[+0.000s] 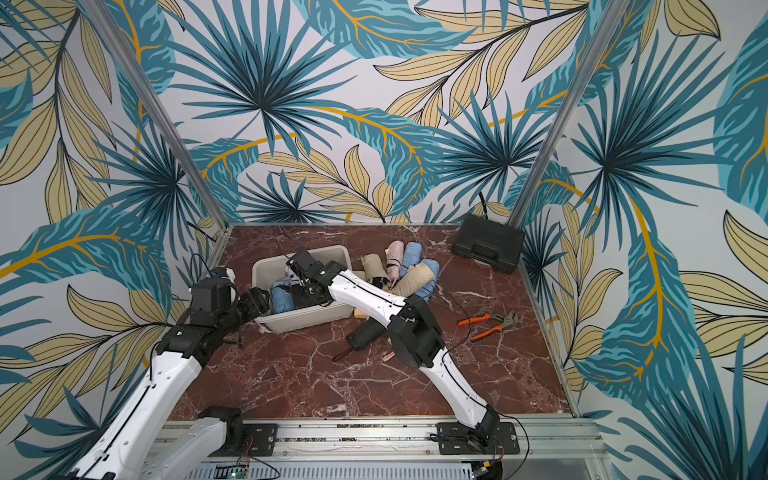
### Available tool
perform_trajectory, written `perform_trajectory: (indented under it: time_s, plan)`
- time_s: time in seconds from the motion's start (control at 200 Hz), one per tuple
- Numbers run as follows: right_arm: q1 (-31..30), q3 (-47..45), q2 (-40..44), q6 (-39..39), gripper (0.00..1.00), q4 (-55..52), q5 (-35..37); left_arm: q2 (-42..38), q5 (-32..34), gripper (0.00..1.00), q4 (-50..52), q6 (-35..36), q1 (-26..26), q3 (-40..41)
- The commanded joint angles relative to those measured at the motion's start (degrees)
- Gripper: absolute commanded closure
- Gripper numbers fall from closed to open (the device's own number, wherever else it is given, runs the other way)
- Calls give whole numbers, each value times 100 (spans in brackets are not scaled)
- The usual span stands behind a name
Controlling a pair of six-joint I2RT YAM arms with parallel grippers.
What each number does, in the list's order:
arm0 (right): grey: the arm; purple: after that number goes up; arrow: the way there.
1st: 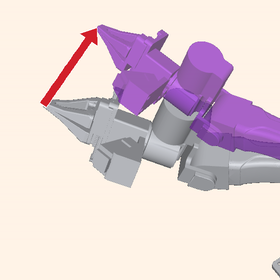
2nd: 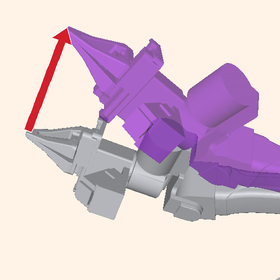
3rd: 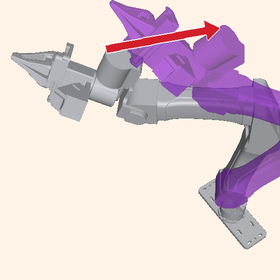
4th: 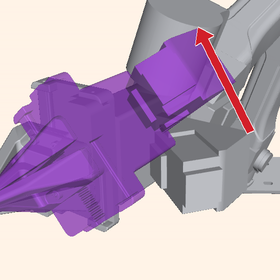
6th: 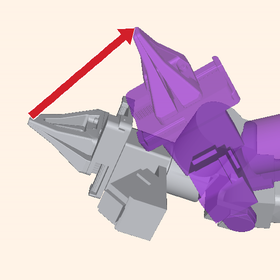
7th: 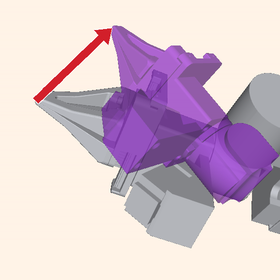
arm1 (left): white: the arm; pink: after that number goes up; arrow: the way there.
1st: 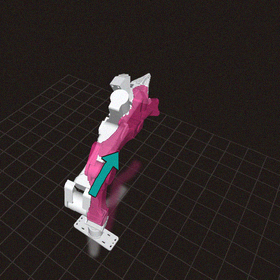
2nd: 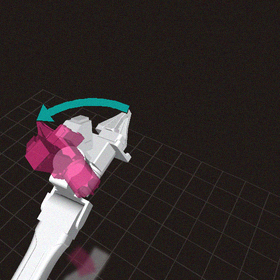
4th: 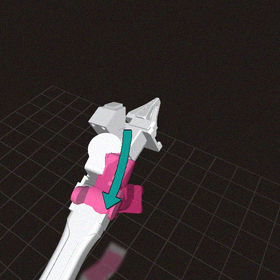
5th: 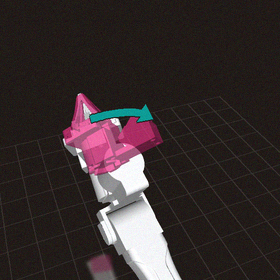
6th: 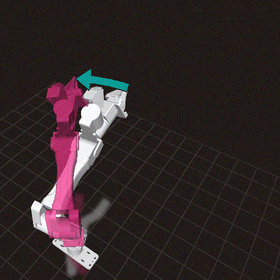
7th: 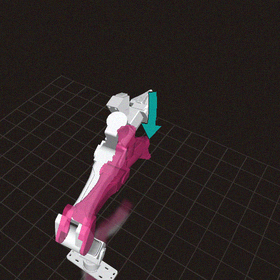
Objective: Put the umbrella into the storage box
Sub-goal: Place the umbrella in the storage box.
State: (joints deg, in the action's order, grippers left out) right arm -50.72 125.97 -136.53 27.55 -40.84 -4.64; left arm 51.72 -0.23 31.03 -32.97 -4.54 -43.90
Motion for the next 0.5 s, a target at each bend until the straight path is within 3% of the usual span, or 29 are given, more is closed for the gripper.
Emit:
perform_trajectory:
  time_s: [0.0, 0.25, 0.496]
  plan:
    - [-2, 138, 115, 13, 36, 5, 0, -8, -56, 25, -105, 75, 36, -19]
    - [88, 2, 667, -160, 32, 215, 380, 41, -331, 23, 7, 353, 43, -308]
    - [119, -1667, 2156, -992, 29, 1703, 681, -361, -1235, 17, -253, 1021, 31, -382]
